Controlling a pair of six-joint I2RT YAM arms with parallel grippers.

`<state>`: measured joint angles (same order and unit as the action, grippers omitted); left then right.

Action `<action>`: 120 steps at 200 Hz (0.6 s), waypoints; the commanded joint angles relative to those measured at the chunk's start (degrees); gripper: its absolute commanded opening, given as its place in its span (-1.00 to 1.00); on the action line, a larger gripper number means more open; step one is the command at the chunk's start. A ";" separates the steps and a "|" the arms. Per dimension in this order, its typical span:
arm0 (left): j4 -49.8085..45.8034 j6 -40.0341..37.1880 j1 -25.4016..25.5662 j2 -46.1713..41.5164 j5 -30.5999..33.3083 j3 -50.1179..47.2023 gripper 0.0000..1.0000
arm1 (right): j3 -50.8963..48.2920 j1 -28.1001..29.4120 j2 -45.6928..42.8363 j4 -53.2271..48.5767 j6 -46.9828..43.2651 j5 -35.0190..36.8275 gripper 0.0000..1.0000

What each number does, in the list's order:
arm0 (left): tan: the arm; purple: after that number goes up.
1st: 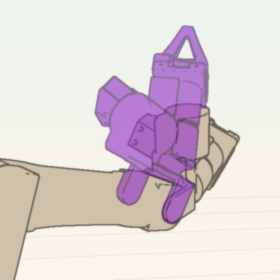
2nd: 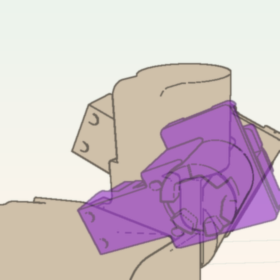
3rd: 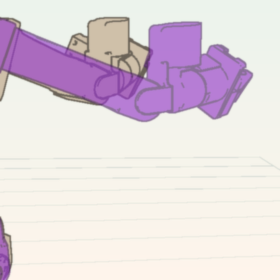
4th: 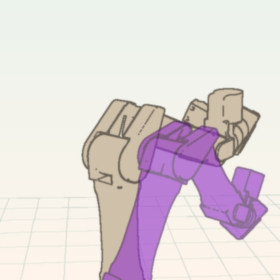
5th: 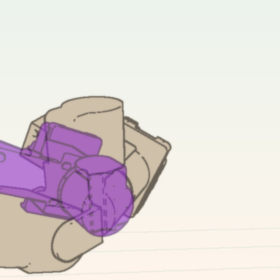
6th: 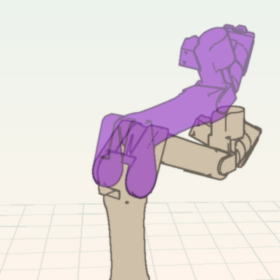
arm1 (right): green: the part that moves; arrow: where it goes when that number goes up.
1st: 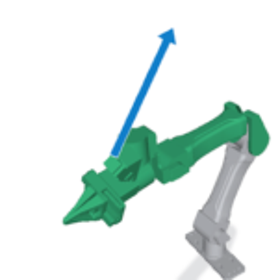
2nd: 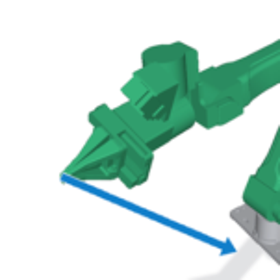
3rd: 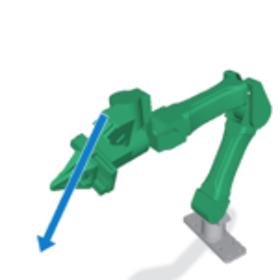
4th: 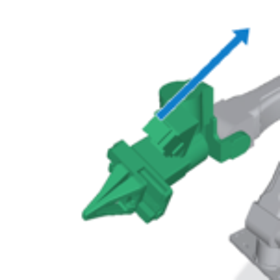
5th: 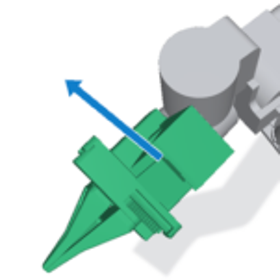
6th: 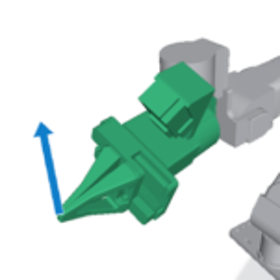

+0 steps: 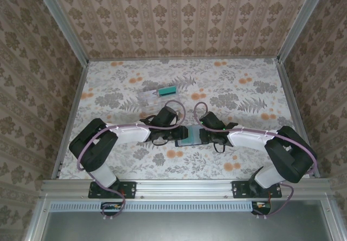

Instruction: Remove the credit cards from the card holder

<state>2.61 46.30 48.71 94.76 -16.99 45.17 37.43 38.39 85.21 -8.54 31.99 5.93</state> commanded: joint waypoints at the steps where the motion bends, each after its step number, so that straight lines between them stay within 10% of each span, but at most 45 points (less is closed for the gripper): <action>1: -0.12 -0.55 0.46 1.15 -1.37 1.14 -0.13 | -1.48 -0.16 1.28 -0.87 1.24 -2.16 -0.65; 120: 12.49 1.77 1.45 -0.83 -9.06 2.03 -0.06 | -1.75 -0.21 1.25 -0.76 1.41 -1.89 -0.65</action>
<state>11.70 47.20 49.50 94.76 -23.29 45.32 37.21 38.22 85.25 -7.84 32.23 5.56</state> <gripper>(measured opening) 0.468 0.177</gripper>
